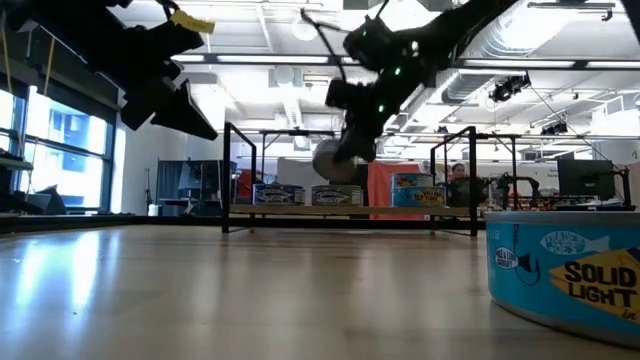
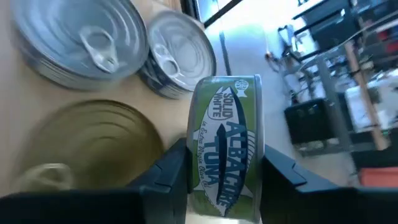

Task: Stack canned seafood by type on shelf
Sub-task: Stack the right green tuna can on top of the top green tuna can on the shelf

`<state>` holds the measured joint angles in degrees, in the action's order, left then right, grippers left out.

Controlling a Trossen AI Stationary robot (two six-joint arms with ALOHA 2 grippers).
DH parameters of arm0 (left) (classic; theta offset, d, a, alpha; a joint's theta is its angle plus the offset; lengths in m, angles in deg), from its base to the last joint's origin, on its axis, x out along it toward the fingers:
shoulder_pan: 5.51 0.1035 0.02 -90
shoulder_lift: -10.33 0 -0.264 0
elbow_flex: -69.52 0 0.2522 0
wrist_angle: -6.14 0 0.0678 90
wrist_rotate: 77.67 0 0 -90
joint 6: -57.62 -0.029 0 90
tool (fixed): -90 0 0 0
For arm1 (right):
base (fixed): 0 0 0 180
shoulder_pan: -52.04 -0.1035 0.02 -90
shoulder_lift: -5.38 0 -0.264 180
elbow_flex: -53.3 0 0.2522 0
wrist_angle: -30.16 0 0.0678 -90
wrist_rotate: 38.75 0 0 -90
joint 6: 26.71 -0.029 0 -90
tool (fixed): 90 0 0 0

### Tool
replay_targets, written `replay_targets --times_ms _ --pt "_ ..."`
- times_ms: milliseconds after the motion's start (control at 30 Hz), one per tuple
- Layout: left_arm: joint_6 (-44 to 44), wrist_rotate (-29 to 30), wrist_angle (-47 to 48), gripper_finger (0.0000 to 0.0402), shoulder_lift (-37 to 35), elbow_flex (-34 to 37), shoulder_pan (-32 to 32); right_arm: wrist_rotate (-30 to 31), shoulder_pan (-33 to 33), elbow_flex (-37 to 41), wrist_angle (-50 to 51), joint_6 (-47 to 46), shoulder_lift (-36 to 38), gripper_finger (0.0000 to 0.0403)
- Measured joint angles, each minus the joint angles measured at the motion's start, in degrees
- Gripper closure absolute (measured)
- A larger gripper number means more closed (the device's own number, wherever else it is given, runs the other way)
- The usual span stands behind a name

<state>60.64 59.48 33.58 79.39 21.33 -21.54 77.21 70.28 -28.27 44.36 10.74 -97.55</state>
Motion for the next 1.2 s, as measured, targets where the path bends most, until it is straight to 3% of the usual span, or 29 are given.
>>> replay_targets --times_ms 133,433,700,933,1200 --pt "0.8 0.1 0.2 0.0387 0.0 0.0 0.0 4.2 1.9 0.0 -4.0 6.3 -3.3 0.0285" --pt "3.5 0.0 0.2 0.0387 0.0 0.0 -0.2 1.2 4.0 0.0 -2.2 5.9 -3.4 0.0284" --pt "4.5 0.0 0.2 0.0387 0.0 0.0 -0.5 1.5 3.7 0.0 -1.5 3.6 -3.3 0.0180" --pt "6.4 -0.7 0.2 0.0387 0.0 0.0 -0.9 6.9 2.4 0.0 -0.4 6.3 -3.3 0.0169" --pt "6.9 -0.7 -0.1 0.0387 0.0 0.0 -2.2 7.4 0.4 0.0 0.6 6.4 -3.3 0.0168"
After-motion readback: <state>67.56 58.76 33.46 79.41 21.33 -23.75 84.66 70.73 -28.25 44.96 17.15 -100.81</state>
